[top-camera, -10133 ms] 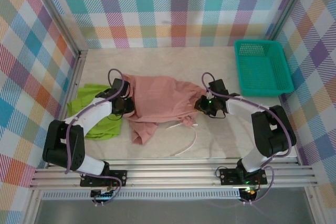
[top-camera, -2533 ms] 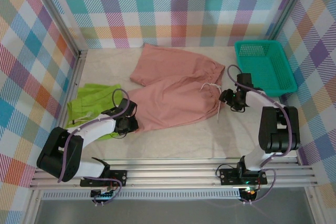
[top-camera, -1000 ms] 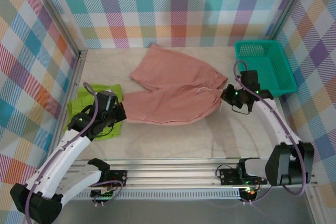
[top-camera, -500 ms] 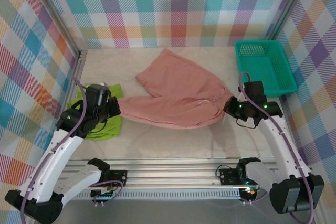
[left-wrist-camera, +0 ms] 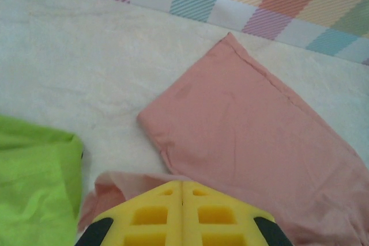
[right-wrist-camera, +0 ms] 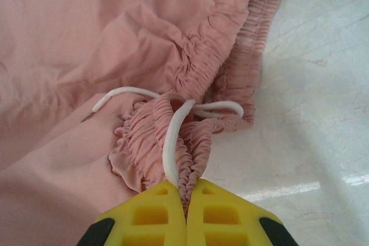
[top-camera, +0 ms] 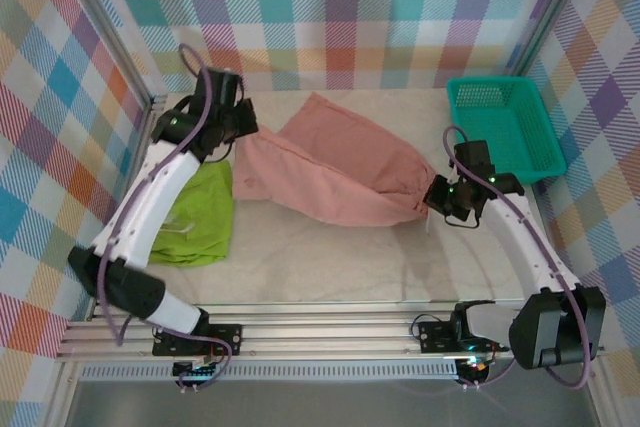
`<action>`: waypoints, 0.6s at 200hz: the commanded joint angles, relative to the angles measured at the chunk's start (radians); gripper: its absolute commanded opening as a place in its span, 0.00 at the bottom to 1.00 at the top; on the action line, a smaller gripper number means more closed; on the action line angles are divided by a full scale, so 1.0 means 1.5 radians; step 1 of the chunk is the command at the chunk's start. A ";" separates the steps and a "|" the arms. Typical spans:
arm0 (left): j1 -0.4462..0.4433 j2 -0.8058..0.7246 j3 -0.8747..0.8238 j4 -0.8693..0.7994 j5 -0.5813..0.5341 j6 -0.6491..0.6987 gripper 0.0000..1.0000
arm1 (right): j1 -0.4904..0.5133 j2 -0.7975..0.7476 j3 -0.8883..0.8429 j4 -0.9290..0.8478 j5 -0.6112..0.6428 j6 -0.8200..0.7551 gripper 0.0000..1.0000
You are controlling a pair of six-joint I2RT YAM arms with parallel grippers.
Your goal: Fold and stack the shorts
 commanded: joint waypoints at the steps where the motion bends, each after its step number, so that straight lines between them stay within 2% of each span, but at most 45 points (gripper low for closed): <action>1: 0.017 0.081 0.093 0.021 -0.001 0.034 0.00 | 0.001 0.021 0.045 0.017 0.032 -0.002 0.00; 67: 0.030 0.399 0.493 -0.002 0.044 0.037 0.00 | -0.031 0.103 0.112 0.035 0.057 0.012 0.00; 96: 0.035 0.531 0.646 0.011 0.066 0.022 0.00 | -0.046 0.153 0.145 0.051 0.059 0.021 0.07; 109: 0.040 0.566 0.649 0.060 0.082 0.002 0.01 | -0.057 0.182 0.168 0.053 0.063 0.024 0.14; 120: 0.044 0.595 0.649 0.102 0.086 -0.014 0.08 | -0.067 0.207 0.188 0.060 0.056 0.029 0.30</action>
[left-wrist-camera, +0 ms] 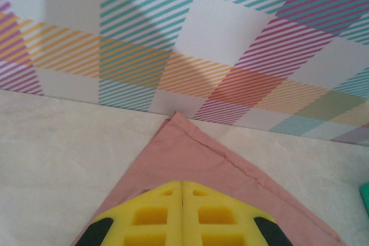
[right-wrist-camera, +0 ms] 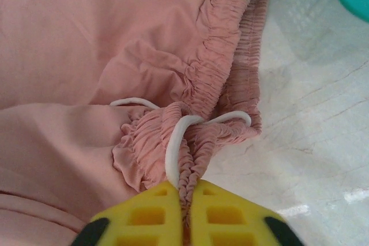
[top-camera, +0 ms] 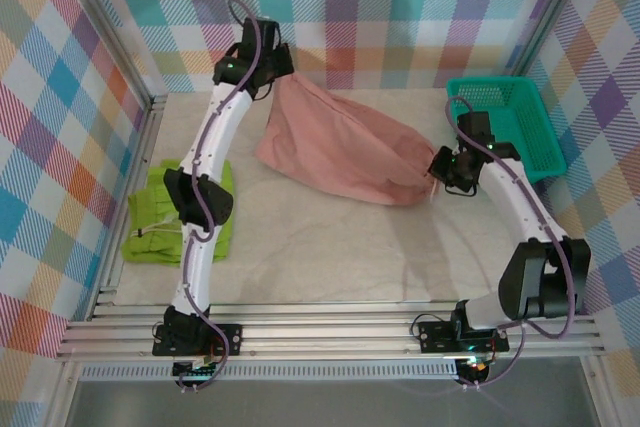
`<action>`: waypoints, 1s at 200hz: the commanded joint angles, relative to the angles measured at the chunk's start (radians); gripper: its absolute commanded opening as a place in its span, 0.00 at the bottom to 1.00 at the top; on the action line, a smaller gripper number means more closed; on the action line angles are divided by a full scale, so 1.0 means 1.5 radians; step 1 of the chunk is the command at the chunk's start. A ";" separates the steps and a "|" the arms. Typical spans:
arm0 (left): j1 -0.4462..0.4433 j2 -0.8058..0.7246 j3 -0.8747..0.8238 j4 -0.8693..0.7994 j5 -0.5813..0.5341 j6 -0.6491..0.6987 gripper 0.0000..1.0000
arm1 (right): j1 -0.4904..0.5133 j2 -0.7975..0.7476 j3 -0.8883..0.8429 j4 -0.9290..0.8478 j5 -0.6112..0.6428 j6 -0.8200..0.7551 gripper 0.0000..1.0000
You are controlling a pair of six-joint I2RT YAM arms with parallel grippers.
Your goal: Fold and stack the shorts
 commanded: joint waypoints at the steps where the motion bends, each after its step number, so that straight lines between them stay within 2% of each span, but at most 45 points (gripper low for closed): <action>1: 0.019 0.056 0.022 0.075 0.026 -0.036 0.09 | -0.020 0.040 0.049 0.022 0.006 0.013 0.31; 6: 0.021 0.070 0.022 0.095 0.030 -0.050 0.19 | -0.025 0.052 0.062 0.026 -0.003 0.016 0.40; 11: 0.025 0.080 0.022 0.114 0.034 -0.068 0.34 | -0.030 0.063 0.076 0.025 -0.011 0.019 0.47; 19: 0.032 0.101 0.025 0.143 0.054 -0.093 0.62 | -0.034 0.078 0.107 0.010 -0.028 0.025 0.53; 26: 0.040 0.113 0.033 0.154 0.070 -0.116 0.79 | -0.034 0.082 0.129 0.000 -0.045 0.031 0.56; 38: 0.053 0.126 0.059 0.136 0.092 -0.146 0.91 | -0.030 0.062 0.132 0.028 -0.085 0.054 0.61; 54: 0.061 0.101 0.063 0.093 0.108 -0.130 1.00 | -0.012 0.021 0.129 0.059 -0.102 0.061 0.78; 75: 0.060 0.045 0.044 0.037 0.116 -0.069 1.00 | 0.037 -0.008 0.132 0.058 -0.088 0.045 0.87; 92: 0.058 -0.012 -0.021 0.010 0.171 -0.043 1.00 | 0.077 -0.001 0.119 0.073 -0.105 0.039 0.90; 109: 0.047 -0.086 -0.159 0.037 0.199 -0.034 1.00 | 0.105 0.036 0.103 0.104 -0.121 0.039 0.91; 136: 0.013 -0.186 -0.409 0.169 0.190 -0.050 1.00 | 0.108 0.142 0.104 0.137 -0.168 0.057 0.92; 169: -0.008 -0.188 -0.558 0.255 0.219 -0.113 1.00 | 0.106 0.217 0.100 0.137 -0.140 0.051 0.93; 200: -0.031 -0.169 -0.641 0.303 0.193 -0.115 1.00 | 0.096 0.262 0.093 0.126 -0.116 0.038 0.93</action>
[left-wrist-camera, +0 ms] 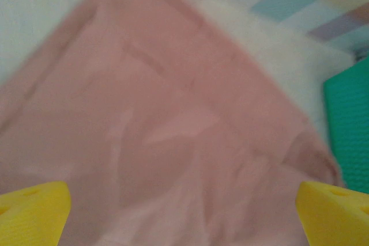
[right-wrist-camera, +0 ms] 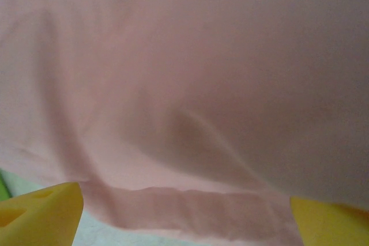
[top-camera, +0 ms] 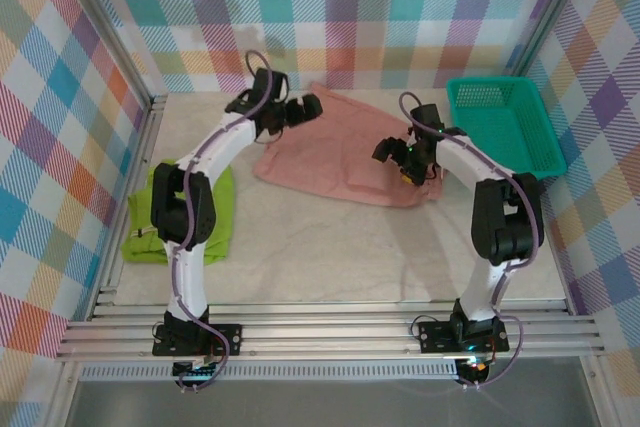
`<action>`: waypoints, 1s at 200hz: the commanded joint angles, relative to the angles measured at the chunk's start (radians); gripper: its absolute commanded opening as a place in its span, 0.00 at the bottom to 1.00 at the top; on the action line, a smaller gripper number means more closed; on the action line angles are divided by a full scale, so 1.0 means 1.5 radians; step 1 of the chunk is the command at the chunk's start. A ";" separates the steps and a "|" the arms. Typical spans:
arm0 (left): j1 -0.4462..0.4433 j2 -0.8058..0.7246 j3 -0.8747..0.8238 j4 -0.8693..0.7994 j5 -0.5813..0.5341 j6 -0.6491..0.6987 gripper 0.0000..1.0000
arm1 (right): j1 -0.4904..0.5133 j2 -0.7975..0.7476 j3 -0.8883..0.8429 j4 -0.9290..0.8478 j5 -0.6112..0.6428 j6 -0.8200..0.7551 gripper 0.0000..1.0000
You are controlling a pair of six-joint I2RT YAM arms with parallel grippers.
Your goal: Fold and stack the shorts
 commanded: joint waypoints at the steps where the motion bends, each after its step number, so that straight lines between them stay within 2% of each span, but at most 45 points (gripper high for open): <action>1: -0.007 0.024 -0.052 0.058 -0.009 -0.018 1.00 | -0.009 0.010 0.001 0.000 0.011 -0.011 0.93; 32: -0.008 0.025 -0.140 0.082 -0.031 -0.024 1.00 | -0.010 0.020 -0.026 0.012 -0.002 -0.008 0.92; 90: -0.007 -0.071 -0.380 0.177 -0.102 -0.035 1.00 | -0.003 -0.020 -0.087 0.013 -0.028 -0.016 0.92; 119: -0.007 -0.176 -0.508 0.174 -0.158 -0.050 1.00 | 0.020 -0.073 -0.159 0.023 -0.049 -0.012 0.92; 171: -0.014 -0.339 -0.736 0.166 -0.163 -0.100 1.00 | 0.108 -0.220 -0.306 0.024 -0.060 0.020 0.92; 200: -0.019 -0.485 -0.768 0.107 -0.182 -0.086 1.00 | 0.130 -0.320 -0.321 -0.009 -0.056 0.014 0.93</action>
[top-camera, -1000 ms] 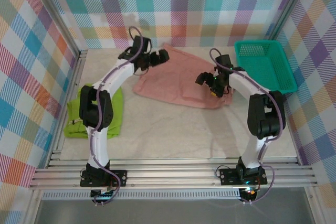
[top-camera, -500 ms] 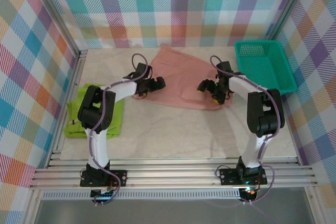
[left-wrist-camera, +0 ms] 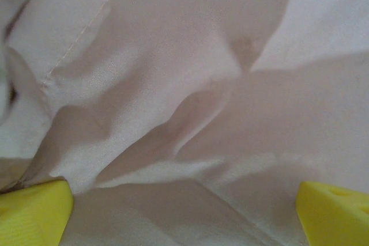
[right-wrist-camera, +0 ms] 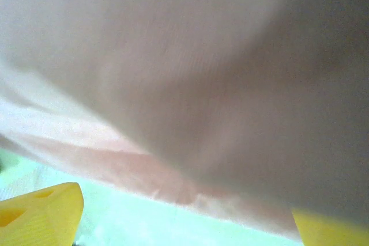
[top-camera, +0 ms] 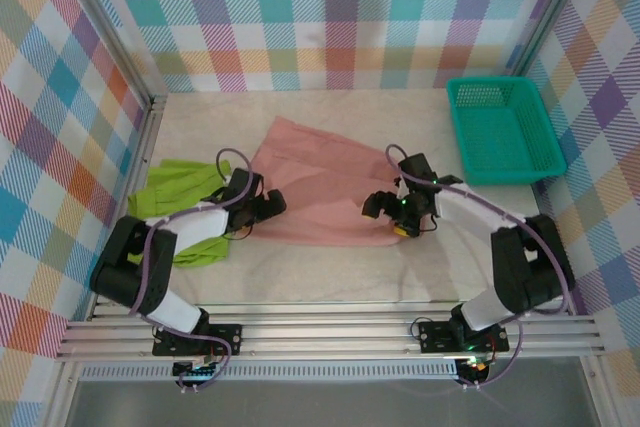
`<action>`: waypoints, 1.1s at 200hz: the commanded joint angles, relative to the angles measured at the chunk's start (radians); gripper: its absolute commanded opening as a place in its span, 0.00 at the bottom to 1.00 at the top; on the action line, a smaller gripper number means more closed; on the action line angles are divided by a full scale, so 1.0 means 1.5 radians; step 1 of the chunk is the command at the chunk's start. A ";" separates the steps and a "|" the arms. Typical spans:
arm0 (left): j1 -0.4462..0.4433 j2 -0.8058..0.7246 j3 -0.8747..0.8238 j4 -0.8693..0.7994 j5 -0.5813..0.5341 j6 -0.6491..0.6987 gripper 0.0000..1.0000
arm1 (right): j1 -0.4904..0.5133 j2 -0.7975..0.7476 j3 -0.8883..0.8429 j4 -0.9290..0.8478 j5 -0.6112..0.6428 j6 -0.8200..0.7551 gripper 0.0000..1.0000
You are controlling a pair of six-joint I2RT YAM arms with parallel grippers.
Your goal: Fold and stack the shorts
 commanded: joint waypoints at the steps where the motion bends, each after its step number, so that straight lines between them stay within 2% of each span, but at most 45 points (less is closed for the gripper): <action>1: -0.006 -0.098 -0.023 -0.092 -0.028 -0.010 1.00 | 0.008 -0.076 0.002 -0.035 -0.003 0.002 0.93; 24: -0.001 -0.211 0.063 -0.177 -0.049 0.044 1.00 | 0.008 -0.126 0.064 -0.088 0.035 -0.046 0.93; 38: 0.013 -0.221 0.147 -0.218 -0.046 0.086 1.00 | 0.006 -0.139 0.112 -0.112 0.076 -0.073 0.93; 43: 0.021 -0.211 0.179 -0.235 -0.044 0.103 1.00 | 0.005 -0.141 0.127 -0.119 0.093 -0.081 0.97; 69: 0.060 -0.106 0.320 -0.303 -0.014 0.188 0.99 | -0.015 -0.130 0.171 -0.145 0.149 -0.127 0.97; 116: 0.080 0.119 0.436 -0.315 0.042 0.256 0.87 | -0.116 -0.105 0.131 -0.124 0.122 -0.155 0.91; 153: 0.082 0.250 0.516 -0.335 0.000 0.271 0.79 | -0.138 -0.079 0.110 -0.111 0.098 -0.164 0.89; 173: 0.083 0.291 0.549 -0.337 -0.016 0.276 0.72 | -0.143 -0.080 0.101 -0.105 0.093 -0.165 0.89; 220: 0.090 0.376 0.608 -0.324 -0.038 0.304 0.64 | -0.147 -0.087 0.090 -0.100 0.088 -0.173 0.89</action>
